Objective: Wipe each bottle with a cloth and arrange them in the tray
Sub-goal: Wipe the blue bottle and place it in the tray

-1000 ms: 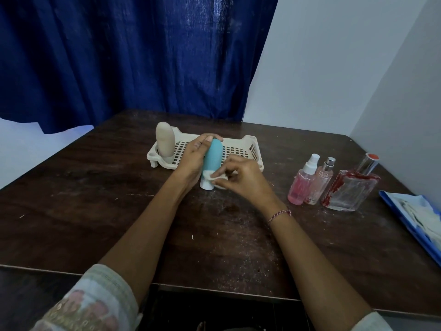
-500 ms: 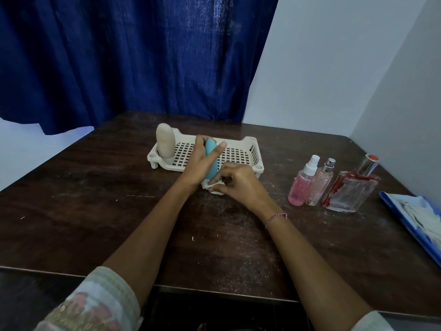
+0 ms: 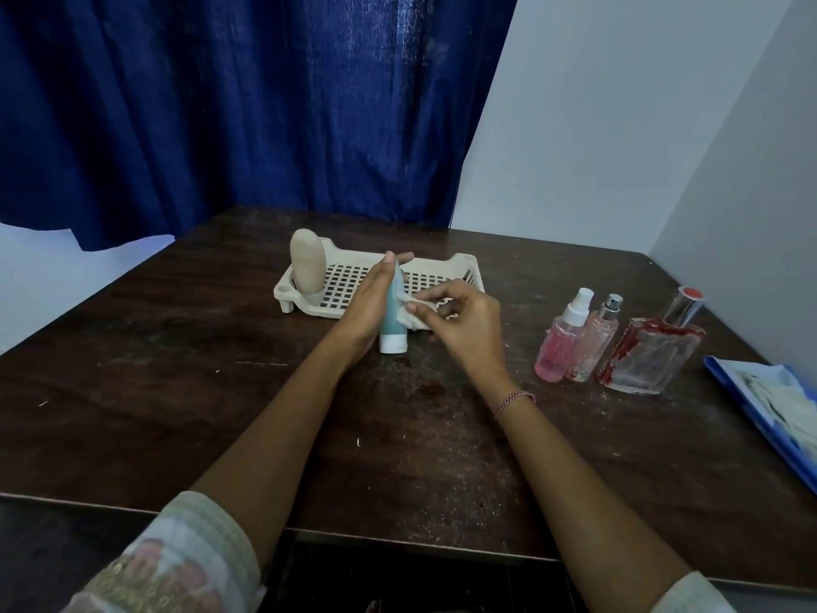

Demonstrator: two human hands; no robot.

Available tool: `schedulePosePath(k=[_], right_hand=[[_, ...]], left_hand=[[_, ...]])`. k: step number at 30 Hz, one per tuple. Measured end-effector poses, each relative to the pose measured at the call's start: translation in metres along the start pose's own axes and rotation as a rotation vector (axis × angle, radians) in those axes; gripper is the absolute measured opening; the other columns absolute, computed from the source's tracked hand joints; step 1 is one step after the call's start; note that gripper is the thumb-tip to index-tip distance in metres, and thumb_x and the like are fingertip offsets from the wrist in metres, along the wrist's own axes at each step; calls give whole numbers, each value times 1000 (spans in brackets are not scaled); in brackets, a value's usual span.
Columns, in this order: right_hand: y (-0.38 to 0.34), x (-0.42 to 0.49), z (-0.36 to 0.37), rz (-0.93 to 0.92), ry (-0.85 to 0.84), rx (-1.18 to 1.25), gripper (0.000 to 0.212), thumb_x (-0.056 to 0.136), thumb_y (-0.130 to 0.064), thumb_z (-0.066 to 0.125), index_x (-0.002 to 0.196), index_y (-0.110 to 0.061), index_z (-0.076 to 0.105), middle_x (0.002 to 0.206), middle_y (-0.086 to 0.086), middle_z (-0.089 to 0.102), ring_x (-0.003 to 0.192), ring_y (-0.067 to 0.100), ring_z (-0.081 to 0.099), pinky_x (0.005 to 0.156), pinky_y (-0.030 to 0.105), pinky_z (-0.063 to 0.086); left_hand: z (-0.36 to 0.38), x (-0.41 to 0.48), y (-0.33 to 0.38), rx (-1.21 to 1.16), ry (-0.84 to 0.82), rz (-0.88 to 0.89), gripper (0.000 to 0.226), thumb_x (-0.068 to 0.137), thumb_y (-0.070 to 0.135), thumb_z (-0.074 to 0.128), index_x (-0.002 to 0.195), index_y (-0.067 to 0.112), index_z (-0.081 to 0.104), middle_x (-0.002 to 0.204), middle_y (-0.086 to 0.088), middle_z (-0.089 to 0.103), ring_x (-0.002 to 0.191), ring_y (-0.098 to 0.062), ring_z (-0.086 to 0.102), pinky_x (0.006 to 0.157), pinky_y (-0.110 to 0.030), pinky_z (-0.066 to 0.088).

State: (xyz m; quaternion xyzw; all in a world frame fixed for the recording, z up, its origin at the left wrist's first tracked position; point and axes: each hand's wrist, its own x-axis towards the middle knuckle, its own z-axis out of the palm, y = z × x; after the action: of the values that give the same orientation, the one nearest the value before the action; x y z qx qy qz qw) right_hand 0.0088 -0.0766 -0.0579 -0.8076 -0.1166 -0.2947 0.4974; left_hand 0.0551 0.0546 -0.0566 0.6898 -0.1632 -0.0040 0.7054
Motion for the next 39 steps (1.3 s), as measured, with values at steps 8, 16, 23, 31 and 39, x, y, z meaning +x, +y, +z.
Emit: schedulePosePath(k=[8, 16, 23, 31, 39], right_hand=[[-8, -7, 5, -174, -269, -22, 17, 72, -13, 79, 88, -13, 74, 85, -3, 62, 81, 9, 60, 70, 21, 52], [1, 2, 0, -7, -38, -92, 12, 74, -13, 78, 85, -12, 75, 80, -3, 65, 71, 4, 56, 64, 10, 44], [-11, -8, 7, -124, -147, 18, 13, 74, -15, 78, 86, -11, 74, 82, 1, 66, 76, 10, 60, 63, 24, 53], [-9, -2, 5, -145, -22, -69, 12, 75, -16, 76, 85, -10, 74, 82, 0, 65, 76, 8, 59, 67, 23, 52], [-11, -5, 5, -153, -95, 11, 11, 76, -13, 76, 86, -10, 74, 81, 1, 65, 75, 12, 60, 62, 23, 52]], left_hand=[[-7, 5, -4, -225, 23, -86, 44, 97, 52, 27, 109, 31, 65, 94, 1, 53, 90, -12, 51, 94, -38, 42], [-3, 7, -1, -364, -18, -116, 48, 98, 49, 26, 130, 23, 52, 91, -1, 54, 84, -9, 52, 79, -29, 45], [-6, 5, 1, -369, 12, -109, 49, 99, 49, 25, 132, 23, 49, 118, -20, 54, 114, -21, 54, 84, -30, 45], [-4, 4, 3, -444, -70, -133, 52, 98, 49, 26, 134, 19, 48, 91, -2, 52, 77, -9, 53, 64, -23, 50], [-7, 3, 5, -496, -92, -137, 51, 98, 50, 26, 133, 21, 50, 97, -5, 52, 79, -10, 51, 65, -24, 49]])
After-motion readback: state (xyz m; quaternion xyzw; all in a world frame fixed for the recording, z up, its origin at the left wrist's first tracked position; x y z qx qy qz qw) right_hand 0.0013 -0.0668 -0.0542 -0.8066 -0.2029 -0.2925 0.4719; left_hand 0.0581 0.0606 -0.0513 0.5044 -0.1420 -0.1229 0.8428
